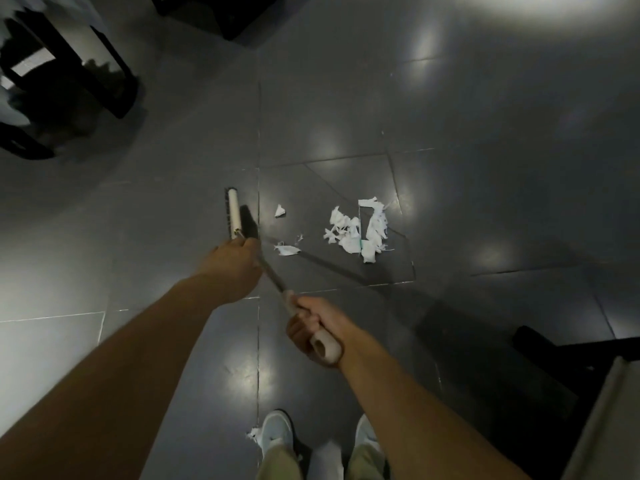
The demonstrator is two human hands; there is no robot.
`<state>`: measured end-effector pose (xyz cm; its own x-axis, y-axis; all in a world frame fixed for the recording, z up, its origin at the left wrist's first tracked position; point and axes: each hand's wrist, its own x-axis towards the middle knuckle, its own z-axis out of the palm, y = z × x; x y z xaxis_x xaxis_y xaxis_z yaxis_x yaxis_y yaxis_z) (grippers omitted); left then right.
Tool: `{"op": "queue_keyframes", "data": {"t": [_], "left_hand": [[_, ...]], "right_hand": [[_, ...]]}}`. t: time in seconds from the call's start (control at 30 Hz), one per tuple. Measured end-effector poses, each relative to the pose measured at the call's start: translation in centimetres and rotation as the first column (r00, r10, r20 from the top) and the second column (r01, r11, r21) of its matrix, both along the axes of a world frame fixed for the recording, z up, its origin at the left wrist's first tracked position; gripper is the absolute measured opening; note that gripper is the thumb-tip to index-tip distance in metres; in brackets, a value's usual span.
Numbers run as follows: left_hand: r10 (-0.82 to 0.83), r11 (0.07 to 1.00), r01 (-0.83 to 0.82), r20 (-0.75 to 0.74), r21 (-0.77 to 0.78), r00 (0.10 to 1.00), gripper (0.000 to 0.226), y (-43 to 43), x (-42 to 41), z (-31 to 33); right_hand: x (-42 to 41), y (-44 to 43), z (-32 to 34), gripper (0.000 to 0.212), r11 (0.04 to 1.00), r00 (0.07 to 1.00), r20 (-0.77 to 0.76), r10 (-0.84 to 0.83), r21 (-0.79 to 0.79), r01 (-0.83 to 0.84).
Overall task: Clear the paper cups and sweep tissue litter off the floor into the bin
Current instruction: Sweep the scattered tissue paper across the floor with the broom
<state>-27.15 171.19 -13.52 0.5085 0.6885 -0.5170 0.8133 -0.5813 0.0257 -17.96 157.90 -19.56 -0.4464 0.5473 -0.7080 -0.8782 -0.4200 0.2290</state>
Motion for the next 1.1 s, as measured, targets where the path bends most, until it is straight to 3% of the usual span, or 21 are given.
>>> {"op": "queue_keyframes", "data": {"t": [0.13,0.23,0.3,0.37,0.47,0.53,0.6,0.83,0.97,1.1], "left_hand": [[-0.017,1.000,0.017,0.001,-0.011,1.000,0.051,-0.5,0.6,-0.2],[-0.028,0.999,0.028,0.006,-0.028,1.000,0.051,-0.9,1.3,-0.2],[-0.040,0.999,0.041,0.005,-0.034,0.999,0.051,-1.1,1.7,-0.4],[-0.051,0.998,0.051,0.009,-0.046,0.999,0.051,-1.4,2.2,-0.6],[-0.066,0.996,0.066,0.013,-0.056,0.998,0.052,-1.9,2.9,-0.9],[-0.078,0.995,0.078,0.015,-0.064,0.997,0.052,-2.1,3.3,-1.1],[-0.081,0.994,0.082,0.010,-0.072,0.997,0.053,-2.3,3.4,-1.3],[-0.083,0.990,0.084,0.009,-0.111,0.996,0.052,-2.7,3.9,-1.3],[-0.083,0.991,0.084,0.014,-0.105,0.996,0.053,-2.3,4.1,-1.1],[-0.087,0.991,0.088,0.016,-0.096,0.996,0.054,-2.3,4.4,-0.8]], "right_hand": [[3.2,-1.2,-0.3,0.023,0.990,0.989,0.048,-0.138,-0.015,0.139],[5.7,-2.6,-0.1,0.013,0.999,0.942,0.331,0.046,-0.006,-0.047],[7.2,-3.4,0.1,0.019,0.953,0.753,0.598,0.276,-0.068,-0.295],[8.5,-4.0,0.6,0.034,0.837,0.410,0.800,0.437,-0.195,-0.511],[10.3,-4.7,1.0,0.038,0.668,0.004,0.885,0.465,-0.348,-0.658],[11.8,-5.1,1.2,0.043,0.578,-0.162,0.877,0.452,-0.426,-0.696],[13.8,-5.5,1.5,0.046,0.518,-0.256,0.851,0.459,-0.491,-0.700],[19.3,-6.0,4.3,0.043,0.534,-0.285,0.810,0.513,-0.561,-0.633],[20.0,-6.4,5.9,0.045,0.635,-0.141,0.855,0.499,-0.472,-0.612],[19.7,-6.4,6.2,0.051,0.660,-0.120,0.880,0.459,-0.428,-0.617]]}}
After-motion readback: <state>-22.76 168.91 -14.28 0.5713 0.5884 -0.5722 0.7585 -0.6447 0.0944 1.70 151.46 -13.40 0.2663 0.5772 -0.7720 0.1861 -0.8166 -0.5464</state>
